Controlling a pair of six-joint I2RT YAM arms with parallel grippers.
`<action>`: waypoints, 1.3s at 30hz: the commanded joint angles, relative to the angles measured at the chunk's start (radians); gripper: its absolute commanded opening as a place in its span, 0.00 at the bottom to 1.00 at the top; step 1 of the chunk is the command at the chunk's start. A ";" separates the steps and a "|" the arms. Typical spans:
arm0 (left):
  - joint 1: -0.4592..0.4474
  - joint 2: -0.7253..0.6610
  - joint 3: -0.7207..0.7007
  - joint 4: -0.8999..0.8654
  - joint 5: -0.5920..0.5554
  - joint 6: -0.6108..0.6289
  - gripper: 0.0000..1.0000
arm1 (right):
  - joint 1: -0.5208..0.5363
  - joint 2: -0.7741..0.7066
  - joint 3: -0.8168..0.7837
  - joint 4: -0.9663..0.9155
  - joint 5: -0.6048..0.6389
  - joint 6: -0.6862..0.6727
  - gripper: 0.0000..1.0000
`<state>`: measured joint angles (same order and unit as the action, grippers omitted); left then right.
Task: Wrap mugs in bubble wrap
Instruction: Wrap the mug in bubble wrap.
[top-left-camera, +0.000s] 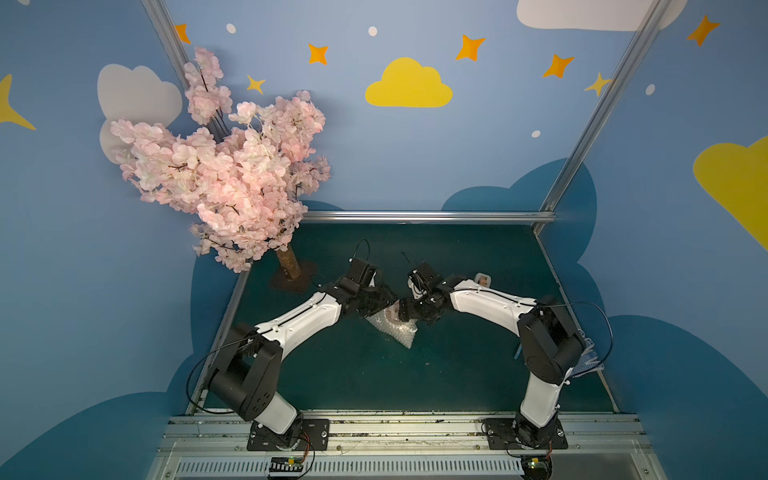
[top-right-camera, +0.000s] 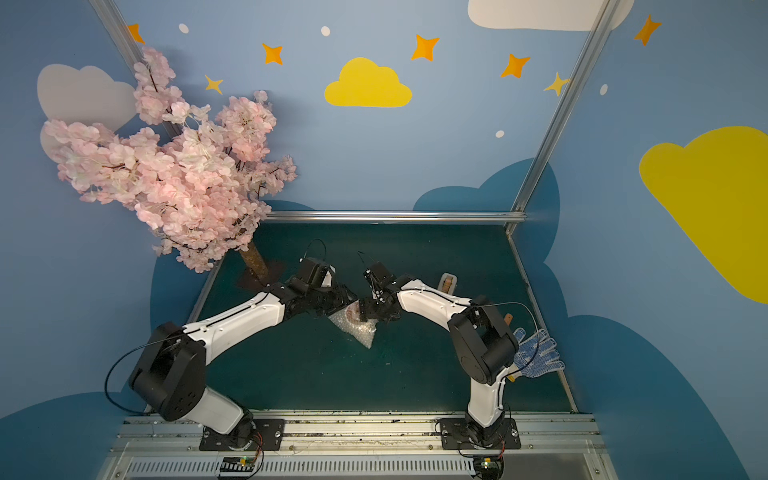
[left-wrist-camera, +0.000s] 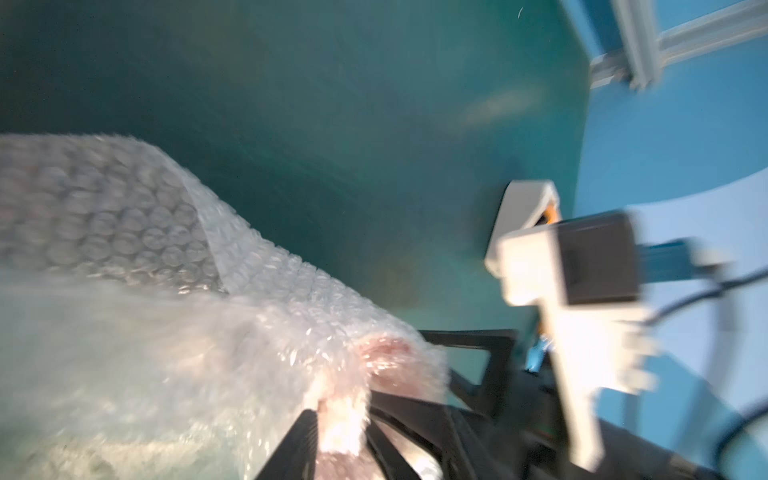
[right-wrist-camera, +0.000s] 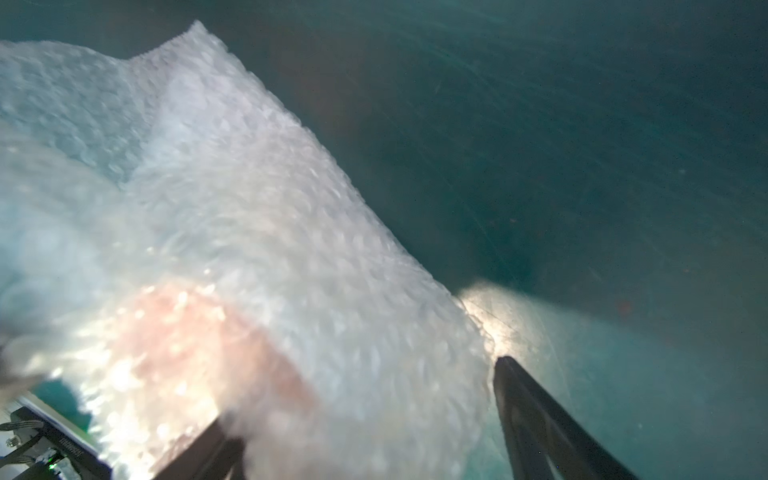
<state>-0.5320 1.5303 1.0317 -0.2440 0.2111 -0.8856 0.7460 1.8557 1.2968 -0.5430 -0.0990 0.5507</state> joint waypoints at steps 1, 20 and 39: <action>0.001 -0.040 -0.023 -0.052 -0.039 0.037 0.54 | -0.010 0.042 0.021 -0.075 0.016 0.024 0.79; -0.020 0.111 -0.041 -0.044 -0.062 0.068 0.43 | -0.017 -0.062 -0.014 0.008 -0.058 0.006 0.81; -0.004 0.205 0.047 -0.069 -0.048 0.102 0.45 | -0.036 -0.046 0.007 0.038 -0.042 -0.250 0.84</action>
<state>-0.5423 1.7168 1.0641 -0.2947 0.1654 -0.7937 0.7204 1.7794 1.2720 -0.4980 -0.1555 0.3275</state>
